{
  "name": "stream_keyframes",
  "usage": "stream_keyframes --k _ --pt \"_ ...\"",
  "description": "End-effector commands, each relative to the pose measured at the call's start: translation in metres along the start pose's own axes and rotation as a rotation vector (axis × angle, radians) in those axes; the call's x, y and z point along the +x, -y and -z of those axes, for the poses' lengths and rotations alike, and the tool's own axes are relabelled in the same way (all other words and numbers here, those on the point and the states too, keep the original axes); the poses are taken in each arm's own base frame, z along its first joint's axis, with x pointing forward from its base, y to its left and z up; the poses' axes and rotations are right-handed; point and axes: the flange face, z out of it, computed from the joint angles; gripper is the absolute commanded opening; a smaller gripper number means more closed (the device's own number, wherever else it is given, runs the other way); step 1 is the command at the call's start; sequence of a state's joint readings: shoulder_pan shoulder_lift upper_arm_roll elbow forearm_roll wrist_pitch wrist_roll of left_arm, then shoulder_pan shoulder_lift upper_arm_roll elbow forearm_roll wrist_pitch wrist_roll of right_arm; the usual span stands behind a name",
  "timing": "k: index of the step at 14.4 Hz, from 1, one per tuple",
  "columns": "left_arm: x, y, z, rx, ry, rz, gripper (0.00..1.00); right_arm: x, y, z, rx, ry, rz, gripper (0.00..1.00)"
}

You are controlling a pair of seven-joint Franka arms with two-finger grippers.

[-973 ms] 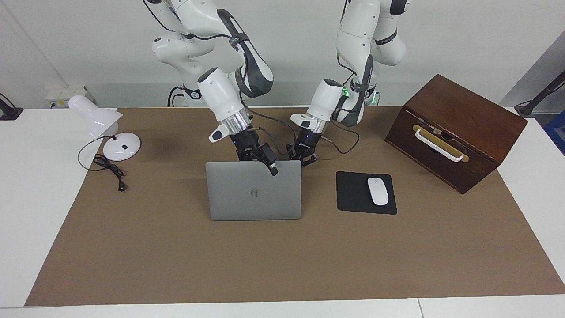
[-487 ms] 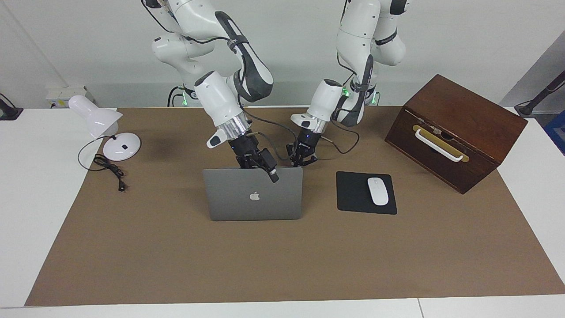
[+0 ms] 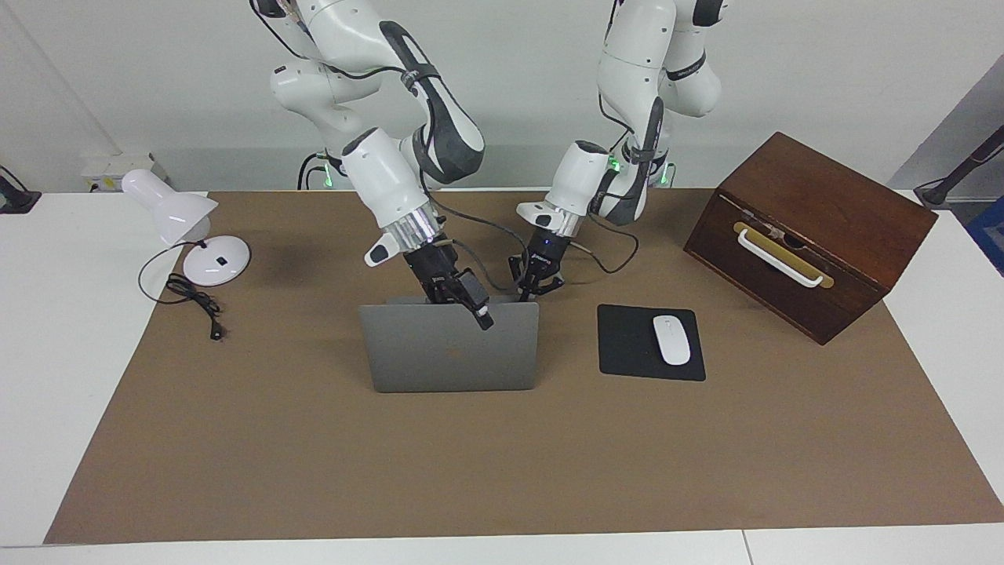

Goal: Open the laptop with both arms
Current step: 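Push the lid open with the right gripper, sweeping it away from the robot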

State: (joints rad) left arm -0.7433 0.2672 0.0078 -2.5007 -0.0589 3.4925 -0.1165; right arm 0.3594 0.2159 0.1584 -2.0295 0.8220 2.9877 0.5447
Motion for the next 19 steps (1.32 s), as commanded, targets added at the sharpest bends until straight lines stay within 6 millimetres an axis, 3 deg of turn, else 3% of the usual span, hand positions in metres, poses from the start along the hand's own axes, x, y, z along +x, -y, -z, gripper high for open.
stream_keyframes --k 1,10,13,19 --pt "-0.013 0.003 -0.019 0.013 0.028 -0.013 0.00 0.009 0.013 -0.003 0.022 0.000 -0.079 1.00" --pt "-0.014 0.003 -0.019 0.014 0.030 -0.015 0.00 0.020 0.040 -0.002 0.076 -0.003 -0.232 1.00" --pt "-0.014 0.003 -0.019 0.014 0.030 -0.015 0.00 0.038 0.044 0.001 0.090 -0.019 -0.258 1.00" --pt "-0.014 0.003 -0.019 0.014 0.030 -0.015 0.00 0.053 0.053 0.003 0.103 -0.014 -0.271 1.00"
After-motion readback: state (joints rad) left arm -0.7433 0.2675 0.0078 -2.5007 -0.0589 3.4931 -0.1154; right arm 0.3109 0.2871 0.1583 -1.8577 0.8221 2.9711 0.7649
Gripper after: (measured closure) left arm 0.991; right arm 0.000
